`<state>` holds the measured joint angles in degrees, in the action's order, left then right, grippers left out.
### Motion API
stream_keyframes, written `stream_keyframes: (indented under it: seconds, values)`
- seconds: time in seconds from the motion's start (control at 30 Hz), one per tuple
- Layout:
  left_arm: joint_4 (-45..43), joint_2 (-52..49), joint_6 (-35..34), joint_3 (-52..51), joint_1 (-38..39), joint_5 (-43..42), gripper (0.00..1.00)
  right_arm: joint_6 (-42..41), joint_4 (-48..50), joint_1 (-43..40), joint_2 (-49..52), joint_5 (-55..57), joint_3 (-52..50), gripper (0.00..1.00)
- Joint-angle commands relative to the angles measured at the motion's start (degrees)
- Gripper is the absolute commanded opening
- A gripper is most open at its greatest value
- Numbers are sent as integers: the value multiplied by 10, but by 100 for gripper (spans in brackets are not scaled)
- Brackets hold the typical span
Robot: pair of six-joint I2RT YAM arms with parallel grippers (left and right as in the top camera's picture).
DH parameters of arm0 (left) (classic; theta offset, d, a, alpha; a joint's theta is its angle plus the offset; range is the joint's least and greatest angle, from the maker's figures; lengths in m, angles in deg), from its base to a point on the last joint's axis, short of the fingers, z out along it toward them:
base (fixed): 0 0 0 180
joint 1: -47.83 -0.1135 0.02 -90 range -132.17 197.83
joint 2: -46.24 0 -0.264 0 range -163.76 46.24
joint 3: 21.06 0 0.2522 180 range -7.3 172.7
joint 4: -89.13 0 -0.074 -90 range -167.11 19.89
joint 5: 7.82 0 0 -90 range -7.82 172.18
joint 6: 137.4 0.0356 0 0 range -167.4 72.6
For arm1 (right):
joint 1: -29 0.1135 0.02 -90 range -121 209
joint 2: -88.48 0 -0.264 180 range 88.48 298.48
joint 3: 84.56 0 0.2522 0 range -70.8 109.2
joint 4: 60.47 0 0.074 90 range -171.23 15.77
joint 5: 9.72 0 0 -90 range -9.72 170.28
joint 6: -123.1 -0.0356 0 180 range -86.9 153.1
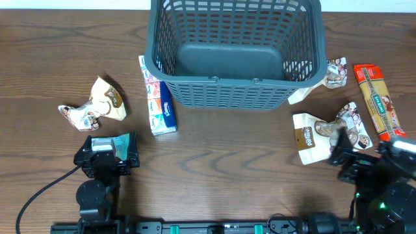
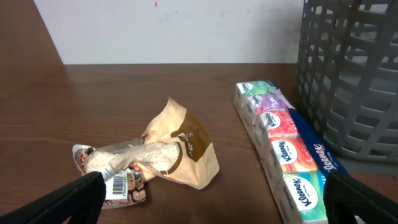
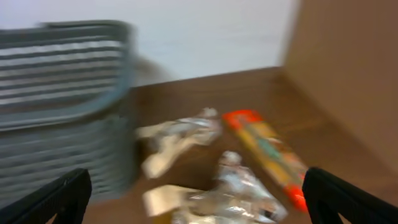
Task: Pack container
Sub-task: 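Raise the right gripper and move it over the dried mushroom pouch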
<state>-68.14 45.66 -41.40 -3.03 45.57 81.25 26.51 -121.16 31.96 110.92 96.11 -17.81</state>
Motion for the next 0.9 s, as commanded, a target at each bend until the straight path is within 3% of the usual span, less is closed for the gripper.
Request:
stream_keyframes:
  seconds: [0.0, 0.2, 0.33, 0.47, 0.53, 0.63, 0.87]
  values:
    - [6, 4, -3, -15, -3, -1, 99, -11, 25, 3, 12, -121, 7, 99]
    - [6, 4, -3, -15, -3, -1, 99, -11, 103, 3, 20, -160, 7, 99]
    - [6, 4, -3, -15, -3, -1, 99, -18, 207, 3, 19, -193, 7, 99]
    - [6, 4, -3, -15, -3, -1, 99, -83, 251, 3, 29, -110, 11, 99]
    - [6, 4, -3, -16, -3, -1, 99, -116, 239, 3, 50, -20, 17, 99]
    - [6, 4, -3, -15, -3, -1, 99, -238, 181, 3, 114, 126, 48, 99]
    - [6, 4, -3, -15, -3, -1, 99, -342, -45, 3, 345, 148, 271, 99]
